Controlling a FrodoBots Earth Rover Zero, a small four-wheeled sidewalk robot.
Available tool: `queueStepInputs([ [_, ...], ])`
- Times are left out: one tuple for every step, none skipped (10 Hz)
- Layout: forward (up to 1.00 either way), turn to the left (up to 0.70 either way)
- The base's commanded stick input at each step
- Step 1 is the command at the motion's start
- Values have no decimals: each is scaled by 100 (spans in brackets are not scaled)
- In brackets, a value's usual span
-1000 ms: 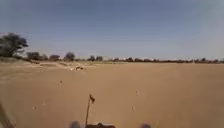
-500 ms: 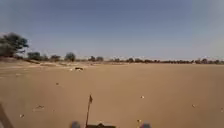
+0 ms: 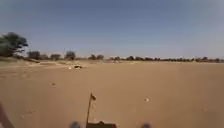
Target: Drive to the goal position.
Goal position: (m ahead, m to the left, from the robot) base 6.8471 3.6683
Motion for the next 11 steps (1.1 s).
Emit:
queueStepInputs([
  [0,0],
  [0,0],
  [0,0],
  [0,0],
  [0,0],
  [0,0],
  [0,0],
  [0,0],
  [0,0],
  [2,0],
  [6,0],
])
